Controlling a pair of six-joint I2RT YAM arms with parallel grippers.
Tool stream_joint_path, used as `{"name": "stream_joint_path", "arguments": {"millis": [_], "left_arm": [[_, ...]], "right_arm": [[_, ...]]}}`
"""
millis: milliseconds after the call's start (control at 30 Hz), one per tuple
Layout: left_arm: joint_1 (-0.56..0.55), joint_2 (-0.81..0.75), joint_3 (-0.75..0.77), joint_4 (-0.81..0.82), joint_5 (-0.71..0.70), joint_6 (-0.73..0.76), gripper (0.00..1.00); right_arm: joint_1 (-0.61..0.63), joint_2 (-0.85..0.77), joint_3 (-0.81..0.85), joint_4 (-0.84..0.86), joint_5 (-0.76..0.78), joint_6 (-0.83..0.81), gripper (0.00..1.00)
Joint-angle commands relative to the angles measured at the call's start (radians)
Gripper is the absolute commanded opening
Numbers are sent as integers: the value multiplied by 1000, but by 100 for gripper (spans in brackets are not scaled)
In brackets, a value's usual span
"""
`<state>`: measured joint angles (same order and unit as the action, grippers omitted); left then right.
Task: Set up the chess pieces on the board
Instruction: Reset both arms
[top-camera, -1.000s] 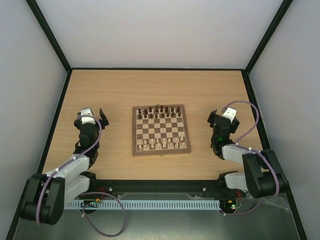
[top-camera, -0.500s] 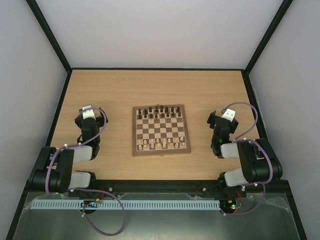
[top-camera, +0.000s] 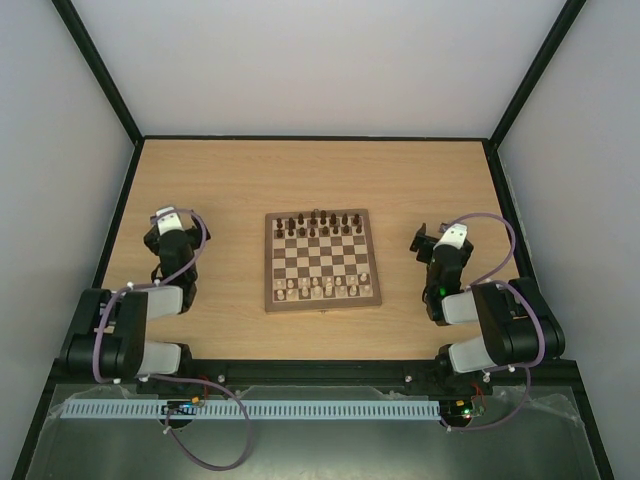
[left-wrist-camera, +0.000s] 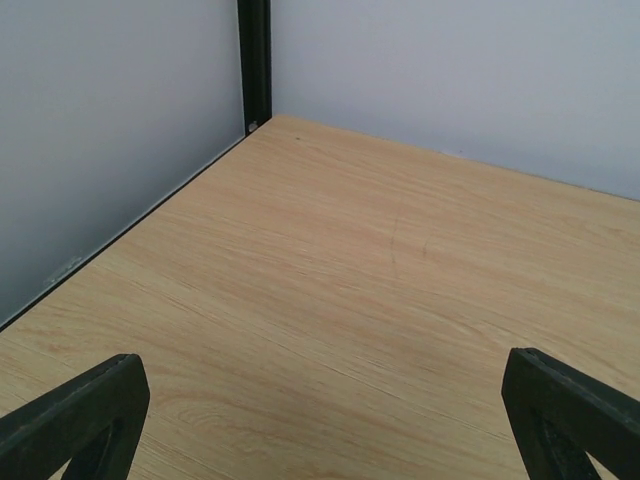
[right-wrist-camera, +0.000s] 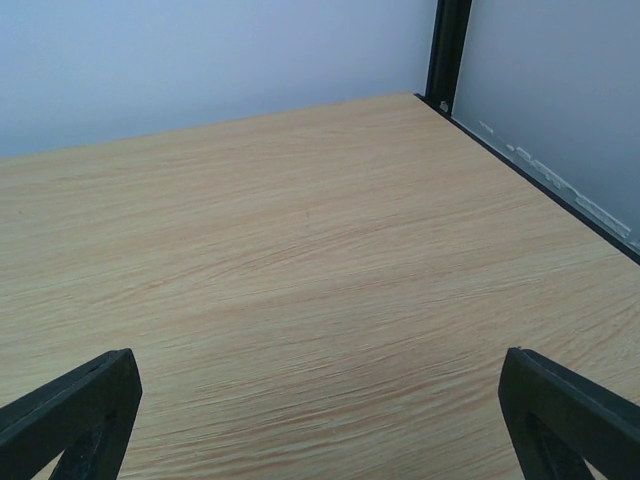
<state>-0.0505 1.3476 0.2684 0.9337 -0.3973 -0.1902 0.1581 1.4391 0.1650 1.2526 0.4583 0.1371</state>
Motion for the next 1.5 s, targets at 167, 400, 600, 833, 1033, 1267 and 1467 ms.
{"name": "stream_joint_path", "arguments": {"millis": [167,400,600,833,1033,1267,1467], "left_arm": [[26,161,134,12,1,21,100],[21,142,46,154,58,54,99],[7,162,-22,292,237,156,100],[47,173,10,244,304,133,99],[49,180,5,262,293,128,100],[40,168,-44,332,124,61,100],[18,172,-28,311,101,81,100]], "right_arm": [[-11,32,-61,187,-109,-48,99],[-36,63,-20,128,-195,-52,99],[-53,69,16,70,-209,-39,99],[-83,73,54,2,-268,-23,99],[-83,74,53,2,-269,-22,99],[-83,73,54,1,-270,-23,99],[-86,78,62,-10,-275,-21,99]]}}
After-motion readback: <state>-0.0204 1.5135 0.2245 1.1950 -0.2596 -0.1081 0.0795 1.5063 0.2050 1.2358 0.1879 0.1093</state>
